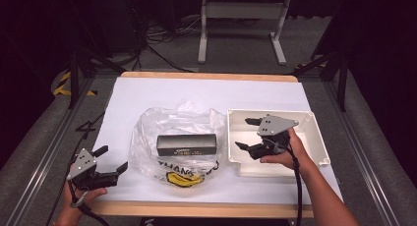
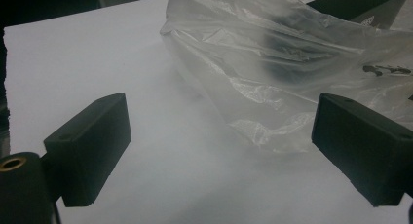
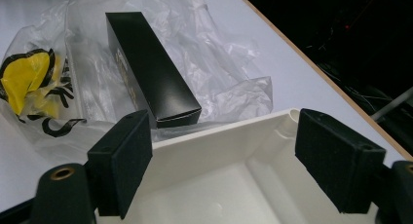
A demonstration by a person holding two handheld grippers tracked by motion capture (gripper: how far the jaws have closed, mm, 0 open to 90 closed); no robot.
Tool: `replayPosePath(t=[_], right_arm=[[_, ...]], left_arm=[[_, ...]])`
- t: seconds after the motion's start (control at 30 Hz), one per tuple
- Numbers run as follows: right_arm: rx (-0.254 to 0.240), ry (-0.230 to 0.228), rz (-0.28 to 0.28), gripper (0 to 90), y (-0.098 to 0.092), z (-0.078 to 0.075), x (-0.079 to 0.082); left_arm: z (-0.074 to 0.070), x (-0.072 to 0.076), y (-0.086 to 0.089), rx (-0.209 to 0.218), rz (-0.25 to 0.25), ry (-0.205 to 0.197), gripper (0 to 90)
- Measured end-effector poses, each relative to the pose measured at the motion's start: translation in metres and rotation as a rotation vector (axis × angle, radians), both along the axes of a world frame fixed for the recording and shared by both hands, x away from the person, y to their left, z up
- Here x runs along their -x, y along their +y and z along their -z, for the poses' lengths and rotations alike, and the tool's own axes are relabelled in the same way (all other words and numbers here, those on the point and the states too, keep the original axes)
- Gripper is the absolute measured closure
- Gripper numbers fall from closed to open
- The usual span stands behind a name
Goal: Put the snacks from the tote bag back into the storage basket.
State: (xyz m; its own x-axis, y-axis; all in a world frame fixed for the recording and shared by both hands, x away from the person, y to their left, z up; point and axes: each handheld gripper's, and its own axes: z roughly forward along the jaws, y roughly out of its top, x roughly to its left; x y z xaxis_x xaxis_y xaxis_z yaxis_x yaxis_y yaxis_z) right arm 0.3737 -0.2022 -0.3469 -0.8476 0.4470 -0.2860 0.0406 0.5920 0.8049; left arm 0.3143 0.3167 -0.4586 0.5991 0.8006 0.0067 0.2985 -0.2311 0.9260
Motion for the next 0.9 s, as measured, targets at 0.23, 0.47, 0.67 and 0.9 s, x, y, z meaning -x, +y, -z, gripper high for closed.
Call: replayPosePath(t=[0.23,0.47,0.67,0.9], right_arm=[[0.023,0.008,-0.036,21.9,0.017,0.0,-0.007],[0.063,0.008,-0.074,22.1,0.035,-0.002,-0.012],[0.099,0.017,-0.101,22.7,0.045,-0.003,-0.017],[0.157,0.032,-0.14,23.1,0.057,-0.002,-0.023]], left_arm=[[0.0,0.0,0.0,0.0,0.002,0.0,8.3],[0.0,0.0,0.001,0.005,0.003,-0.001,8.3],[0.0,0.0,0.001,0.009,0.004,-0.002,8.3],[0.0,0.0,0.002,0.007,0.008,0.001,8.3]])
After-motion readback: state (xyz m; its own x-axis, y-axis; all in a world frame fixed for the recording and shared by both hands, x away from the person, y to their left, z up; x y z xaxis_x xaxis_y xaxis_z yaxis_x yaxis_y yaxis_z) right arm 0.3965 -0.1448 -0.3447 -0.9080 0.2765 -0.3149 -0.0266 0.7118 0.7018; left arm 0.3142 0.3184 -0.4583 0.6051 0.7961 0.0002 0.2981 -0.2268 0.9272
